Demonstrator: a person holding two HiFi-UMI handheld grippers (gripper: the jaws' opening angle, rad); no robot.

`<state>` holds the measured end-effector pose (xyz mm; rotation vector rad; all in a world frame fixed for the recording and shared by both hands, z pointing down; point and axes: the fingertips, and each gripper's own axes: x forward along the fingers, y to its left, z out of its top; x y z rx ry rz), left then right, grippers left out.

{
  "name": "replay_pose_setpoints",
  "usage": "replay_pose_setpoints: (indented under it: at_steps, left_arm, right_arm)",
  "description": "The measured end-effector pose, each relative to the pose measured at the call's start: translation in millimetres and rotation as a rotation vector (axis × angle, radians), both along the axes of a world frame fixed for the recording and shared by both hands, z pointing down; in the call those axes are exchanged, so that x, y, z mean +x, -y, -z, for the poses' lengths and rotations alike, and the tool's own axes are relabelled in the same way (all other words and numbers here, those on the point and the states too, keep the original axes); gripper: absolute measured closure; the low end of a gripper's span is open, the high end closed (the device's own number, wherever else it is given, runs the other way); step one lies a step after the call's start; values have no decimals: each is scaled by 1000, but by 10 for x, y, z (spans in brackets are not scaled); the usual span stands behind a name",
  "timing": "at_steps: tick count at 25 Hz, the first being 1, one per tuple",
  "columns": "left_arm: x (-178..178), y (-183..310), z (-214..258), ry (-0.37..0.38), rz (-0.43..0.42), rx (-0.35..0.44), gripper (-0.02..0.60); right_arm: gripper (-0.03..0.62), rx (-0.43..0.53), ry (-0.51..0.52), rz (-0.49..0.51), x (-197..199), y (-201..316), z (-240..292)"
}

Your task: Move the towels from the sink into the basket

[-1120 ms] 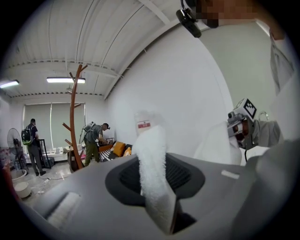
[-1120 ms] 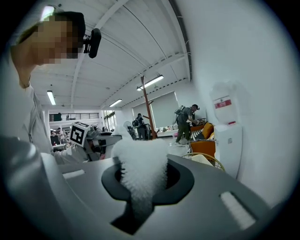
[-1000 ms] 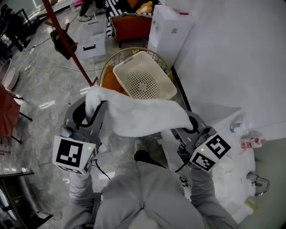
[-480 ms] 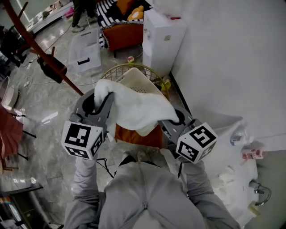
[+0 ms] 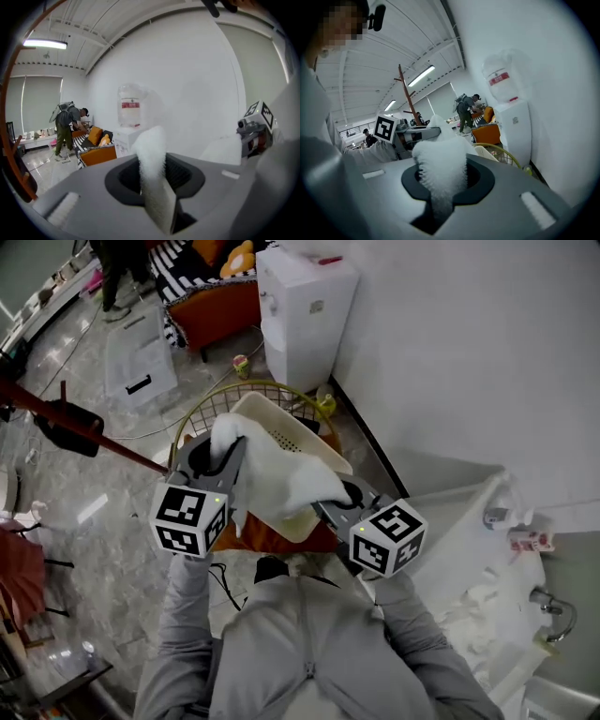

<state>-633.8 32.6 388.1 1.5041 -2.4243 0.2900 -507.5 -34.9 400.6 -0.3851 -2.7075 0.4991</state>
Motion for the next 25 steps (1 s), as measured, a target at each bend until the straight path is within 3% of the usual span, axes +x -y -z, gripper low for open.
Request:
replay_pose_setpoints:
  at_steps: [7, 13, 17, 20, 22, 25]
  left_arm:
    - [-360, 197, -687, -124, -73, -76, 414]
    - [-445, 571, -969, -190, -189, -102, 402]
    - [-431, 763, -1160, -235, -253, -134, 334]
    - [-422, 785, -1343, -249, -271, -192, 286]
    - [-403, 765, -1437, -255, -279, -213, 276]
    - [-424, 722, -1490, -247, -279, -222, 273]
  right_arm:
    - [549, -37, -173, -129, -90, 177, -744]
    - [549, -51, -236, -201, -189, 249, -945]
    - [546, -36, -312, -221, -202, 251, -1151]
    - [481, -7, -360, -227, -203, 289, -1310]
    - [390, 16, -378, -240, -180, 323, -1379]
    - [342, 68, -399, -248, -157, 368, -1429]
